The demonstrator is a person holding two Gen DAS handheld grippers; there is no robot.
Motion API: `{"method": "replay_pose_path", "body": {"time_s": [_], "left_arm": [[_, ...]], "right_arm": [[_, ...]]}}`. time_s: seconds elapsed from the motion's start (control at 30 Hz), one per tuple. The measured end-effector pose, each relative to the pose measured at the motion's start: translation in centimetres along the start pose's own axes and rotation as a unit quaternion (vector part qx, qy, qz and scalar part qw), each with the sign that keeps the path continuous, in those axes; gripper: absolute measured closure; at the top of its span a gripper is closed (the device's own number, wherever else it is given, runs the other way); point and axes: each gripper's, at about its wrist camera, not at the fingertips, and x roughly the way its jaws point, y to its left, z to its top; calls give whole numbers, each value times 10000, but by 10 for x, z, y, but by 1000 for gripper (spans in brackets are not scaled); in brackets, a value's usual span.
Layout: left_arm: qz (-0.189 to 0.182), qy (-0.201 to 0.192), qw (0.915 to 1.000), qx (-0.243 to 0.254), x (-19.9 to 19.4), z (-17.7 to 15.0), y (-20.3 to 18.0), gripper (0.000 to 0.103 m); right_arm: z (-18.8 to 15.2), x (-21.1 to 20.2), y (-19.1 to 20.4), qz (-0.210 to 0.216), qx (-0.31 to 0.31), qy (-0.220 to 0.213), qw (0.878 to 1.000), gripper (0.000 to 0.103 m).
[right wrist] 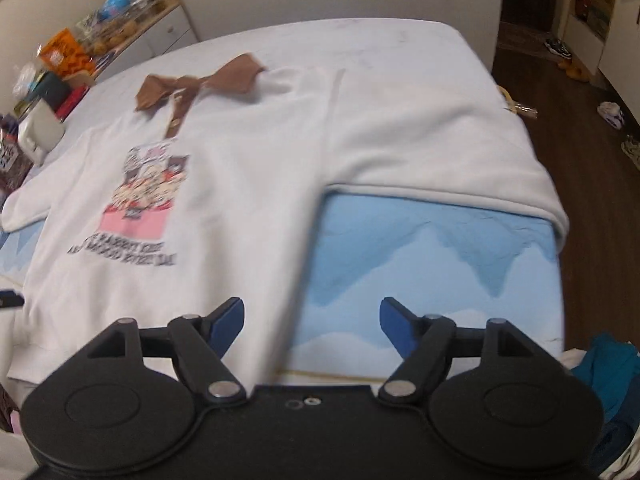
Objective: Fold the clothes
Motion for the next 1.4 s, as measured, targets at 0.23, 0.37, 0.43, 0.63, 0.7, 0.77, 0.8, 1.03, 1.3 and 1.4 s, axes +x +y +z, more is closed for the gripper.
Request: {"method": "replay_pose_path", "body": {"time_s": [0.23, 0.37, 0.43, 0.63, 0.7, 0.77, 0.8, 1.03, 1.3, 1.4], "left_arm": [[350, -352, 9981, -377, -8, 35, 91, 29], [817, -621, 9913, -818, -9, 69, 157, 26], [958, -647, 9880, -1021, -4, 85, 185, 25], [1299, -563, 9774, -1570, 17, 125, 249, 25], [1410, -458, 9764, -1572, 25, 132, 257, 25], [1489, -398, 9760, -1539, 31, 137, 262, 25], [1530, -389, 9755, -1535, 33, 140, 265, 25], [1663, -419, 9765, -1303, 41, 153, 272, 28], [1271, -1083, 9847, -493, 20, 155, 219, 81], [840, -1465, 9856, -80, -3, 163, 172, 81]], "right_arm": [[-6, 10, 62, -208, 106, 106, 9997, 0], [-16, 15, 87, -403, 204, 243, 9987, 0], [-21, 13, 96, -467, 219, 288, 9983, 0], [-28, 7, 110, -754, 341, 331, 9960, 0], [-29, 8, 112, -810, 400, 349, 9953, 0], [-30, 8, 113, -864, 459, 367, 9945, 0], [-30, 8, 114, -891, 489, 376, 9941, 0], [-29, 13, 119, -982, 534, 403, 9929, 0], [-24, 19, 114, -994, 431, 456, 9931, 0], [-19, 27, 113, -857, 230, 518, 9947, 0]]}}
